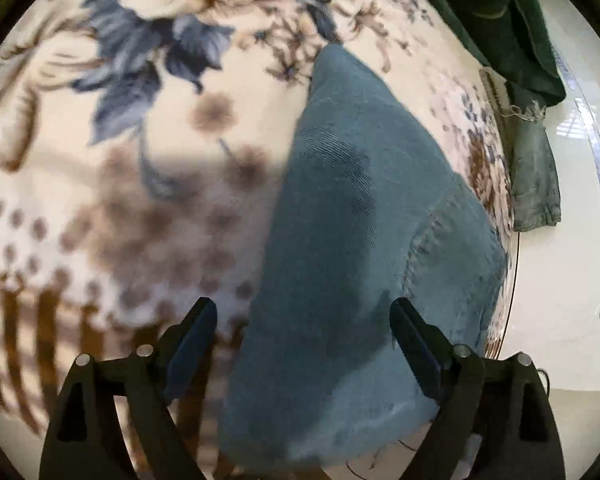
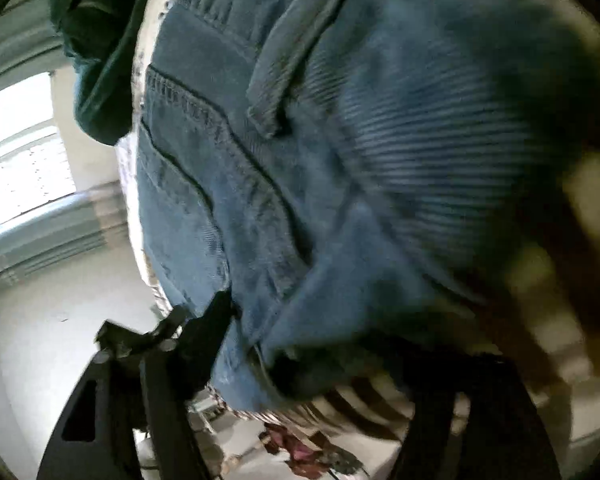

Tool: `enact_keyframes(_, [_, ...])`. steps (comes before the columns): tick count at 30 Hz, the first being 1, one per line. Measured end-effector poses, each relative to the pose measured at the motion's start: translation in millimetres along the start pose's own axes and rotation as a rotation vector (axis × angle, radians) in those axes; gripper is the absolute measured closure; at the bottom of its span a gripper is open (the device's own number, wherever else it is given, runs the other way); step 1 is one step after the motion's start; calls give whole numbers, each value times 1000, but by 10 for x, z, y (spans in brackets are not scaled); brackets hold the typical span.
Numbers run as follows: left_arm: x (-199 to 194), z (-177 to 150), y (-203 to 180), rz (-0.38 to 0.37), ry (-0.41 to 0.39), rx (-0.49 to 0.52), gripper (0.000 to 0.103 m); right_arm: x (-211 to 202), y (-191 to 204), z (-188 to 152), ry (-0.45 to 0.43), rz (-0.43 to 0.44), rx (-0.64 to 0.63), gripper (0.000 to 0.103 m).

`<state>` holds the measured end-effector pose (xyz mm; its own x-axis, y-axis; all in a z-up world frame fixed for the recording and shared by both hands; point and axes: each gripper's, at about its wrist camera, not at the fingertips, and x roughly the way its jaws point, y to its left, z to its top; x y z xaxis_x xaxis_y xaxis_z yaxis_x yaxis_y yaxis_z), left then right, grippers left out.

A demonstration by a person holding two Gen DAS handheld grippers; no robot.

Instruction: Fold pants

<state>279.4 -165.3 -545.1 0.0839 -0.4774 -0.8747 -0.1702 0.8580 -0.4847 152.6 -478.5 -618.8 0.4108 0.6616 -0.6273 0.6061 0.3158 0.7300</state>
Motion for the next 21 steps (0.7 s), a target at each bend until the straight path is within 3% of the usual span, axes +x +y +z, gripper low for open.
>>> enact_keyframes(3, [143,128,17,-9,21,-5,9,4,88,2,-38,32,-8,21])
enact_keyframes(7, [159,168,10,-15,17,18,8,-16,262,-26,-85,122,-26,21])
enact_keyframes(12, [227,205,111,-44,21,0,5,164,180,150,-99,115,9,22])
enact_keyframes(15, [256,241,151,-56,29,-1,3,229,331,199,-120,102,-12,21])
enact_keyframes(17, [264,267,172,-69,37,-11,3,207,455,128,-141,85,-48,28])
enact_keyframes(19, [240,266,185,-75,42,-7,3,124,527,130,-154,59,-82,50])
enact_keyframes(21, [222,279,174,-87,52,-1,3,77,636,110,-161,36,-115,50])
